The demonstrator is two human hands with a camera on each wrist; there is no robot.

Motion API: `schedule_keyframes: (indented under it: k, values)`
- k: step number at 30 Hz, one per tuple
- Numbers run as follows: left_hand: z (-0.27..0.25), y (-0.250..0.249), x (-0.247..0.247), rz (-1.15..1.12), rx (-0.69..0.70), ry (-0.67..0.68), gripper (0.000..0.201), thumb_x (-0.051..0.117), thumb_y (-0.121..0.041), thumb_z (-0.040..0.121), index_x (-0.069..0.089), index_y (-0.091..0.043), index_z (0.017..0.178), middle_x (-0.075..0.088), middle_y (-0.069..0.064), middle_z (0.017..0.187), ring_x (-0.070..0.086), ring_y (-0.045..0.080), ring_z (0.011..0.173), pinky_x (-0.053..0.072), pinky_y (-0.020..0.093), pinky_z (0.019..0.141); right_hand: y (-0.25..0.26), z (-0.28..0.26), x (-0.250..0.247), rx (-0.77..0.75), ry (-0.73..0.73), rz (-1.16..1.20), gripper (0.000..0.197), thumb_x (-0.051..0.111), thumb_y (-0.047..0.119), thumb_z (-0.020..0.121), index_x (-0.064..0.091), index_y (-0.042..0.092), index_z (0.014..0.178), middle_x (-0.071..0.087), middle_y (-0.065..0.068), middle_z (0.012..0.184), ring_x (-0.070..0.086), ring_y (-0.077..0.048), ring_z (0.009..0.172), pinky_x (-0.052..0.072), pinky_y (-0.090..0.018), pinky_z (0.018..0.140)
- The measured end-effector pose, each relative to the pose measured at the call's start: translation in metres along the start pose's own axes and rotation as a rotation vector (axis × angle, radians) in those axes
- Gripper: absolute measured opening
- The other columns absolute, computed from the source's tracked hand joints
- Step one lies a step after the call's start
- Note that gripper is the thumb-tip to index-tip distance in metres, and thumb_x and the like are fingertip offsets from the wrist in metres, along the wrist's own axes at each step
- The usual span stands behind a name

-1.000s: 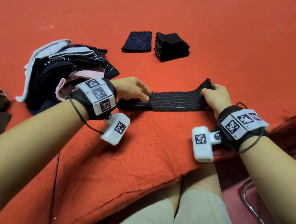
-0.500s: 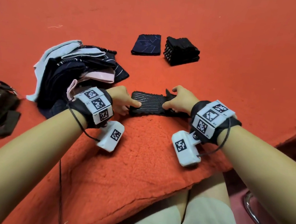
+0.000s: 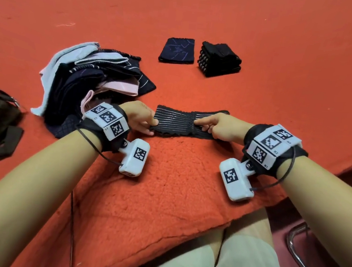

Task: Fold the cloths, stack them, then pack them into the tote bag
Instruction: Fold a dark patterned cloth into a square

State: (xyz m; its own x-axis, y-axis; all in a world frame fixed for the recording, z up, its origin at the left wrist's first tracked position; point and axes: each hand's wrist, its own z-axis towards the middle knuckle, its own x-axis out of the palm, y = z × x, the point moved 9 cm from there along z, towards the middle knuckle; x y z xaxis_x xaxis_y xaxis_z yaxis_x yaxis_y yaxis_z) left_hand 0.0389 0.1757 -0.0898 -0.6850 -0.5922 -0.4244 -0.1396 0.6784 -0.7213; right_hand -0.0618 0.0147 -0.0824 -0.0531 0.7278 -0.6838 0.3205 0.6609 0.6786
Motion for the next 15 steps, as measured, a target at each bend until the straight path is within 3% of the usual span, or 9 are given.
schedule_keyframes:
  k: [1,3,5,6,8,10,11,13,15]
  values:
    - [0.0,0.001,0.002,-0.007,-0.013,0.005,0.029,0.041,0.009,0.094,0.047,-0.005,0.069,0.052,0.007,0.076,0.051,0.015,0.069,0.052,0.018,0.043,0.0,0.0,0.0,-0.007,0.0,0.015,0.051,0.035,-0.006,0.089,0.058,0.017,0.127,0.055,0.005,0.094,0.049,-0.012,0.09,0.036,-0.016,0.078]
    - [0.001,0.002,0.001,-0.017,-0.021,-0.008,0.03,0.039,0.009,0.095,0.048,-0.005,0.07,0.052,0.006,0.077,0.051,0.014,0.072,0.052,0.019,0.044,-0.001,0.0,-0.003,-0.007,-0.024,0.118,0.053,0.032,-0.013,0.086,0.061,0.011,0.122,0.055,0.006,0.083,0.05,-0.009,0.075,0.04,-0.012,0.066]
    - [0.001,0.004,-0.003,-0.015,-0.038,-0.035,0.024,0.04,0.009,0.094,0.049,-0.003,0.075,0.053,0.008,0.079,0.053,0.016,0.071,0.054,0.022,0.044,-0.002,-0.002,-0.021,-0.027,-0.139,0.236,0.05,0.031,-0.019,0.083,0.064,0.004,0.114,0.054,0.004,0.076,0.05,-0.003,0.061,0.038,-0.006,0.052]
    - [0.0,0.004,-0.005,0.002,-0.052,-0.048,0.018,0.042,0.007,0.094,0.05,-0.002,0.08,0.054,0.009,0.08,0.055,0.017,0.07,0.054,0.025,0.044,-0.002,-0.005,-0.035,-0.046,-0.231,0.249,0.046,0.034,-0.018,0.082,0.065,0.004,0.109,0.054,0.003,0.077,0.05,-0.001,0.059,0.038,-0.005,0.05]
    - [-0.003,-0.001,-0.009,0.11,-0.065,-0.092,0.006,0.047,-0.003,0.094,0.05,-0.003,0.089,0.054,0.009,0.078,0.056,0.02,0.064,0.054,0.03,0.049,-0.003,-0.007,-0.057,-0.064,-0.361,0.142,0.038,0.045,-0.007,0.084,0.065,0.015,0.108,0.057,-0.002,0.09,0.055,-0.007,0.079,0.04,-0.009,0.064]
    - [-0.006,-0.01,-0.011,0.231,-0.047,-0.139,0.016,0.051,-0.019,0.095,0.051,-0.005,0.088,0.054,0.007,0.075,0.053,0.019,0.059,0.05,0.03,0.055,-0.01,-0.002,-0.063,0.0,-0.342,-0.066,0.034,0.054,0.01,0.087,0.06,0.02,0.119,0.059,-0.008,0.114,0.05,-0.024,0.112,0.037,-0.023,0.09]
    - [-0.006,-0.014,-0.01,0.256,-0.034,-0.145,0.023,0.053,-0.027,0.095,0.051,-0.005,0.088,0.053,0.007,0.074,0.053,0.019,0.06,0.047,0.03,0.055,-0.017,0.003,-0.061,0.055,-0.296,-0.128,0.037,0.057,0.018,0.089,0.055,0.018,0.126,0.057,-0.01,0.123,0.046,-0.028,0.12,0.034,-0.027,0.097]
    - [-0.003,-0.017,-0.007,0.265,-0.021,-0.143,0.031,0.058,-0.034,0.092,0.051,-0.004,0.088,0.054,0.008,0.075,0.053,0.021,0.064,0.047,0.031,0.057,-0.027,0.008,-0.053,0.142,-0.195,-0.129,0.048,0.059,0.028,0.089,0.046,0.014,0.133,0.052,-0.011,0.133,0.046,-0.027,0.124,0.034,-0.029,0.102]
    - [0.002,-0.015,-0.006,0.245,-0.025,-0.136,0.029,0.064,-0.026,0.088,0.05,-0.002,0.082,0.055,0.011,0.075,0.055,0.023,0.068,0.049,0.034,0.06,-0.03,0.011,-0.047,0.167,-0.154,-0.13,0.056,0.063,0.03,0.087,0.043,0.011,0.135,0.05,-0.011,0.136,0.047,-0.025,0.124,0.034,-0.027,0.1]
